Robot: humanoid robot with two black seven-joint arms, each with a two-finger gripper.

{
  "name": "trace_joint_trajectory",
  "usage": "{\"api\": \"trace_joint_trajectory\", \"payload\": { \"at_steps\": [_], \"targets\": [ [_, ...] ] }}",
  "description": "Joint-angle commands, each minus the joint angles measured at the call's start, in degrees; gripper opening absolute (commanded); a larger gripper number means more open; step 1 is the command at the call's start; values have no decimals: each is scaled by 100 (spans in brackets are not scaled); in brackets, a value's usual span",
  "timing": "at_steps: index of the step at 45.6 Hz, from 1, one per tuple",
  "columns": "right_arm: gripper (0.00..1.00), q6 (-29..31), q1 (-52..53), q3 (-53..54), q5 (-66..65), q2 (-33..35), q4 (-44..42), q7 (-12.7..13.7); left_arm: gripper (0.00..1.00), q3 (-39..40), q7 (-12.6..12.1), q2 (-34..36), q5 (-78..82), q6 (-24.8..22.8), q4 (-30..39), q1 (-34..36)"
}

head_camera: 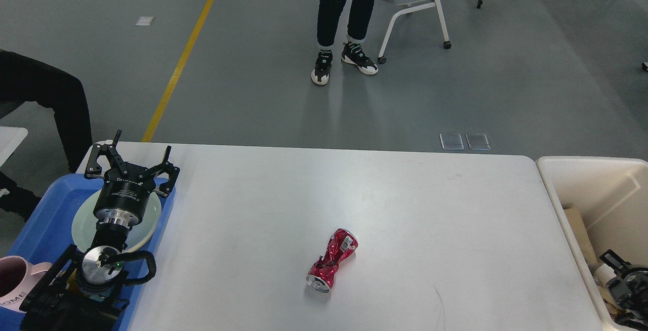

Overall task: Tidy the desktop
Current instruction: 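Lower the box into the white bin and release it, then raise the right gripper out of the bin toward the red can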

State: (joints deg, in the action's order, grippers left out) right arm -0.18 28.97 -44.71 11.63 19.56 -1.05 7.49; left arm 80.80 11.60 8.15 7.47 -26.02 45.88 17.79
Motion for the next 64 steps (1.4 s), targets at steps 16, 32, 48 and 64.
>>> {"api": "trace_joint_trajectory", "payload": {
  "at_steps": [16,32,48,64],
  "targets": [
    [100,1511,2200,-275,-784,1147,1651,59,96,6,0,3,0,0,0,5],
    [100,3954,5099,-1593,-1400,1068,3232,86,96,6,0,-6,0,0,0,5],
    [100,5369,8580,-2191,-1383,620,5974,209,96,-2,0,3,0,0,0,5],
    [100,5518,11130,-2542,-1312,364,8225,244,96,-2,0,3,0,0,0,5]
  ]
}}
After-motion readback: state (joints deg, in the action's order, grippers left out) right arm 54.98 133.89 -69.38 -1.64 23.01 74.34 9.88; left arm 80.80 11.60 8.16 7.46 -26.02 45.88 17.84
